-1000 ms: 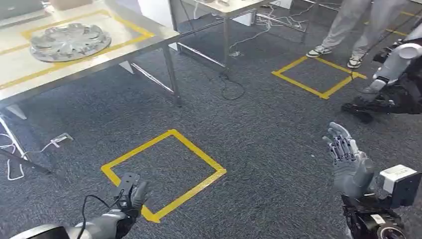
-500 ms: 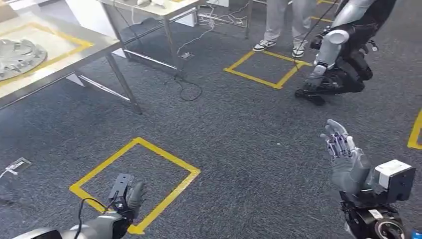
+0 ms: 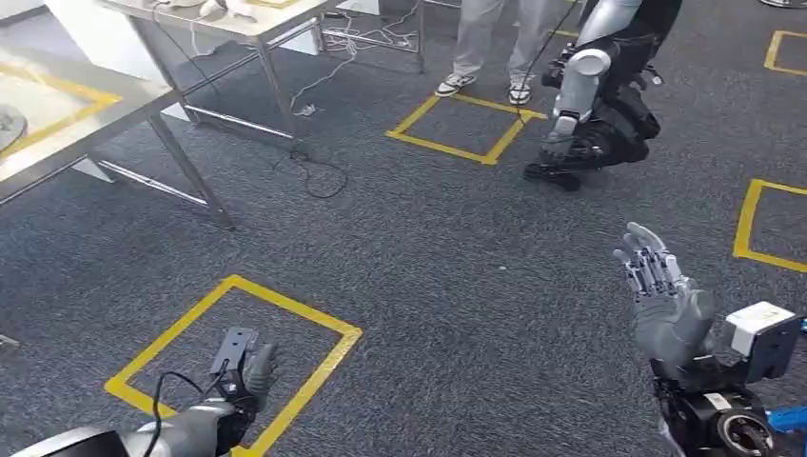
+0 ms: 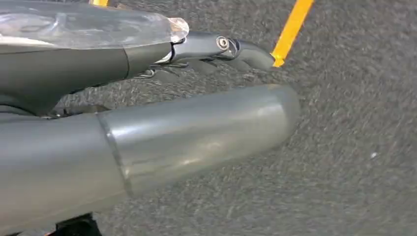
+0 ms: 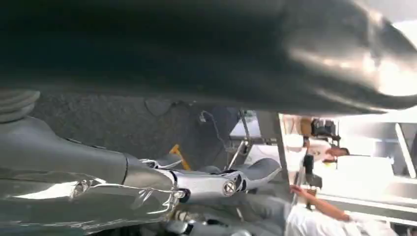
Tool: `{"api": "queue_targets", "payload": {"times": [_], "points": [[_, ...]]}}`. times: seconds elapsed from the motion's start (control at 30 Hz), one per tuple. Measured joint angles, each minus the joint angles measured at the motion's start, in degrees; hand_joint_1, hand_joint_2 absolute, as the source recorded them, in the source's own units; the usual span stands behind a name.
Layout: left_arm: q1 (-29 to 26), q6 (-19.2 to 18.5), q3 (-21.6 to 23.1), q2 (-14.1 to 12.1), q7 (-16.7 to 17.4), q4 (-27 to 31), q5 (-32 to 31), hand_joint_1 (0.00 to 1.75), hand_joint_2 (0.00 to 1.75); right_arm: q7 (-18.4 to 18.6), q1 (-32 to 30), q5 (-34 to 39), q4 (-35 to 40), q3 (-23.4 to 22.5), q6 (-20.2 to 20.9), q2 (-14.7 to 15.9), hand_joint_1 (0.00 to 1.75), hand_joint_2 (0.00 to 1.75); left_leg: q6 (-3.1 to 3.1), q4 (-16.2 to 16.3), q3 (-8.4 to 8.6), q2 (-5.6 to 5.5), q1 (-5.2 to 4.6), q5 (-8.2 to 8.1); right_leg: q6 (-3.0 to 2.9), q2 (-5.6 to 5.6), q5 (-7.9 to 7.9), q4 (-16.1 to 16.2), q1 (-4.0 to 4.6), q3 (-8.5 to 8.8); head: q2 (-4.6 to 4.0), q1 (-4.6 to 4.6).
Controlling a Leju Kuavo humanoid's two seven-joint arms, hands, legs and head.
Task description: Take the parts from the cabinet and place them on the table.
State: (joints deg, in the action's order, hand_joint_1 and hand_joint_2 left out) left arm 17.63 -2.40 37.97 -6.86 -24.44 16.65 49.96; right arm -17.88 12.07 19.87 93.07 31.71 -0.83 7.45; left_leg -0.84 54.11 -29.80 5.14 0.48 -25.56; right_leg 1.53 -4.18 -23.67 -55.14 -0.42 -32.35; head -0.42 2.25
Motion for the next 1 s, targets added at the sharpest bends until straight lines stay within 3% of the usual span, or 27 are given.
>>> {"api": "queue_targets", "payload": {"times": [0.1, 0.13, 0.17, 0.2, 0.27, 0.3, 0.33, 0.37, 0.4, 0.43, 0.47, 0.5, 0.53, 0.57, 0.6, 0.63, 0.67, 0.7, 0.73, 0.77, 0.8, 0.83, 0.87, 0.9, 0.93, 0.97, 1.0], "points": [[0.2, 0.0, 0.0, 0.0, 0.0, 0.1, 0.0, 0.00, 0.00, -0.1, -0.1, 0.1, -0.6, 0.0, 0.2, 0.0, 0.00, 0.00, -0.84, -0.5, 0.78, 2.18, 0.02, -0.25, -1.15, 2.13, -0.13, -0.1, 0.26, -0.21, 0.00, 0.59], [0.3, 0.0, 0.0, 0.0, 0.0, 0.1, 0.0, 0.00, 0.00, -0.2, -0.1, 0.0, -0.6, 0.0, 0.4, 0.0, 0.00, 0.00, -1.34, 0.0, 0.90, 1.24, 0.31, -1.02, -1.59, 2.73, 0.03, 0.4, -0.23, 0.51, 0.00, 0.66], [0.4, 0.0, 0.0, 0.0, 0.0, 0.1, 0.0, 0.00, 0.00, -0.4, 0.2, 0.0, -0.8, 0.0, 0.4, 0.0, 0.00, 0.00, -1.42, 2.4, -0.09, -1.77, 0.42, -2.31, -1.83, 3.29, 0.06, 0.6, -0.15, 0.59, 0.00, 0.90], [0.5, 0.0, 0.0, -0.1, 0.0, 0.1, 0.0, 0.00, 0.00, -0.4, 0.5, 0.0, -0.9, 0.0, 0.5, -0.1, 0.00, 0.00, -1.37, 6.7, -2.44, -3.48, 0.47, -4.31, -2.16, 3.85, 0.12, 0.6, -0.15, 0.53, 0.00, 0.96], [0.1, 0.0, 0.0, -0.1, -0.1, 0.1, 0.2, 0.00, 0.00, -0.5, 0.5, -0.4, -1.4, 0.1, 1.2, -0.3, 0.00, 0.00, -1.33, 17.0, -8.42, -4.74, 0.36, -7.70, -2.50, 5.46, -0.11, 0.6, 0.00, 0.54, 0.00, 1.49], [-0.2, 0.0, 0.0, -0.1, -0.1, 0.1, 0.3, 0.00, 0.00, -0.6, 0.5, -0.6, -1.7, 0.1, 1.6, -0.4, 0.00, 0.00, -1.21, 19.6, -10.53, -4.85, 0.36, -7.61, -2.66, 6.39, -0.24, 0.6, 0.12, 0.63, 0.00, 1.49], [-0.4, 0.0, 0.0, -0.1, -0.2, 0.1, 0.3, 0.00, 0.00, -0.6, 0.5, -0.7, -1.9, 0.1, 1.7, -0.4, 0.00, 0.00, -0.99, 19.0, -11.10, -4.89, 0.35, -6.02, -2.70, 7.28, -0.35, 0.6, 0.21, 0.78, 0.00, 1.49], [-0.5, 0.0, 0.0, -0.1, -0.3, 0.1, 0.3, 0.00, 0.00, -0.6, 0.5, -0.7, -2.2, 0.1, 1.8, -0.5, 0.00, 0.00, -0.75, 15.9, -10.34, -4.95, 0.34, -3.43, -2.71, 8.06, -0.52, 0.6, 0.26, 1.01, 0.00, 1.55], [-0.4, 0.0, 0.0, -0.1, -0.4, 0.1, 0.3, 0.00, 0.00, -0.6, 0.5, -0.8, -2.3, 0.1, 1.9, -0.5, 0.00, 0.00, -0.42, 11.0, -8.52, -5.27, 0.33, -0.28, -2.62, 8.80, -0.69, 0.6, 0.31, 1.36, 0.00, 1.60], [-0.4, -0.2, 0.0, -0.2, -0.4, 0.1, 0.3, 0.00, 0.00, -0.6, 0.6, -0.9, -2.4, 0.1, 2.0, -0.6, 0.00, 0.00, 0.03, 5.3, -6.17, -6.57, 0.24, 2.80, -2.54, 9.43, -0.97, 0.6, 0.32, 1.74, 0.00, 1.62], [-0.3, -0.2, 0.0, -0.4, -0.4, 0.1, 0.3, 0.00, 0.00, -0.6, 0.7, -0.9, -2.5, 0.1, 2.0, -0.6, 0.00, 0.00, 0.51, 1.4, -4.78, -9.26, 0.25, 3.79, -2.35, 9.96, -1.18, 0.6, 0.28, 1.75, 0.00, 1.53], [-0.2, -0.2, 0.0, -0.4, -0.4, 0.1, 0.2, 0.00, 0.00, -0.5, 0.7, -0.9, -2.6, 0.1, 2.1, -0.6, 0.00, 0.00, 0.45, -0.1, -3.98, -9.02, 0.35, 2.98, -1.96, 10.85, -1.60, 0.4, 0.50, 1.67, 0.00, 1.42], [-0.2, -0.3, 0.0, -0.4, -0.4, 0.1, 0.2, 0.00, 0.00, -0.6, 0.7, -0.9, -2.7, 0.1, 2.1, -0.7, 0.00, 0.00, 0.42, -0.1, -3.70, -8.27, 0.01, 2.76, -1.61, 11.32, -1.66, 1.0, 0.18, 1.68, 0.00, 1.42], [-0.2, -0.3, 0.0, -0.4, -0.4, 0.1, 0.2, 0.00, 0.00, -0.5, 0.5, -1.0, -2.8, 0.1, 2.1, -0.7, 0.00, 0.00, 0.90, -0.7, -3.41, -7.97, -0.08, 2.63, -1.16, 11.75, -0.84, 0.0, 0.06, 1.97, 0.00, 1.38], [-0.1, -0.3, 0.0, -0.3, -0.4, 0.1, 0.1, 0.00, 0.00, -0.6, 0.5, -1.0, -2.9, 0.0, 2.1, -0.7, 0.00, 0.00, 1.23, -0.8, -2.69, -7.17, -0.03, 2.39, -0.94, 11.77, -1.01, 0.0, 0.27, 2.09, 0.00, 1.36], [0.0, -0.4, 0.0, 0.1, -0.4, 0.1, 0.1, 0.00, 0.00, -0.5, 0.4, -1.0, -2.9, -0.1, 2.1, -0.7, 0.00, 0.00, 1.35, -1.0, -1.82, -6.67, 0.43, 2.27, -0.87, 11.61, -1.70, -0.4, 0.20, 1.72, 0.00, 1.51], [0.1, -0.4, 0.0, -0.2, -0.4, 0.1, 0.1, 0.00, 0.00, -0.5, 0.4, -1.0, -2.9, -0.2, 2.1, -0.7, 0.00, 0.00, 1.67, -1.0, -1.06, -6.28, 0.32, 1.78, -0.63, 9.25, -2.37, -1.9, 0.43, 1.52, 0.00, 1.16], [0.1, -0.4, 0.0, -0.2, -0.4, 0.1, 0.0, 0.00, 0.00, -0.5, 0.7, -1.1, -2.9, -0.2, 2.1, -0.7, 0.00, 0.00, 2.01, -1.0, -0.30, -5.61, 0.28, 1.25, -0.19, 6.82, -3.84, -6.0, 0.46, -0.58, 0.00, 0.22], [0.0, -0.4, 0.0, -0.1, -0.4, 0.1, 0.0, 0.00, 0.00, -0.6, 0.7, -1.1, -2.9, -0.2, 2.1, -0.7, 0.00, 0.00, 2.04, -1.0, 0.16, -5.10, 0.24, 0.79, 0.02, 5.72, -5.17, -10.3, 0.27, -3.20, 0.00, 0.24], [-0.1, -0.4, 0.0, -0.1, -0.4, 0.1, 0.0, 0.00, 0.00, -0.5, 0.5, -1.1, -3.0, -0.1, 2.1, -0.8, 0.00, 0.00, 1.97, -1.0, 0.76, -4.51, 0.23, 0.20, 0.15, 5.03, -6.80, -15.3, 0.07, -6.50, 0.00, 0.18], [-0.3, -0.4, 0.0, -0.1, -0.4, 0.1, 0.0, 0.00, 0.00, -0.5, 0.2, -1.1, -3.2, -0.2, 2.1, -0.8, 0.00, 0.00, 1.86, -1.0, 1.43, -3.98, 0.25, -0.39, 0.52, 4.75, -7.64, -18.3, -0.11, -8.94, 0.00, 0.13], [-0.4, -0.4, 0.0, -0.1, -0.4, 0.1, 0.0, 0.00, 0.00, -0.5, 0.1, -1.1, -3.2, -0.2, 2.1, -0.8, 0.00, 0.00, 1.74, -1.0, 2.21, -3.39, 0.32, -1.01, 0.75, 4.59, -7.24, -18.5, -0.22, -10.02, 0.00, 0.13], [-0.5, -0.4, 0.0, 0.0, -0.4, 0.1, 0.0, 0.00, 0.00, -0.5, 0.1, -1.1, -3.3, -0.2, 2.1, -0.8, 0.00, 0.00, 1.58, -1.0, 3.19, -2.82, 0.44, -1.76, 0.78, 4.37, -5.63, -16.4, -0.35, -9.86, 0.00, 0.13], [-0.5, -0.4, 0.0, 0.0, -0.4, 0.1, 0.0, 0.00, 0.00, -0.5, 0.1, -1.1, -3.4, -0.3, 2.0, -0.8, 0.00, 0.00, 1.36, -1.0, 4.24, -2.22, 0.52, -2.57, 0.74, 4.05, -2.92, -12.6, -0.35, -8.91, 0.00, 0.11], [-0.5, -0.4, 0.0, 0.1, -0.4, 0.1, 0.0, 0.00, 0.00, -0.5, 0.1, -1.1, -3.5, -0.3, 2.0, -0.8, 0.00, 0.00, 1.01, -1.0, 5.59, -1.56, 0.63, -3.54, 0.57, 3.19, 0.91, -7.0, -0.31, -7.04, 0.00, 0.09], [-0.5, -0.4, 0.0, 0.0, -0.4, 0.1, 0.0, 0.00, 0.00, -0.5, 0.1, -1.1, -3.6, -0.3, 2.0, -0.8, 0.00, 0.00, 0.69, -1.2, 6.25, -1.00, 0.46, -4.43, 0.25, 0.57, 5.45, -2.0, -0.09, -5.76, 0.00, -0.26], [-0.3, -0.4, 0.0, 0.0, -0.4, 0.1, 0.0, 0.00, 0.00, -0.5, 0.3, -1.1, -3.8, -0.3, 2.1, -0.8, 0.00, 0.00, 0.42, -1.2, 6.81, -0.40, 0.25, -4.84, -0.05, -0.89, 4.19, -1.6, 0.77, -6.39, 0.00, -0.59]]}}
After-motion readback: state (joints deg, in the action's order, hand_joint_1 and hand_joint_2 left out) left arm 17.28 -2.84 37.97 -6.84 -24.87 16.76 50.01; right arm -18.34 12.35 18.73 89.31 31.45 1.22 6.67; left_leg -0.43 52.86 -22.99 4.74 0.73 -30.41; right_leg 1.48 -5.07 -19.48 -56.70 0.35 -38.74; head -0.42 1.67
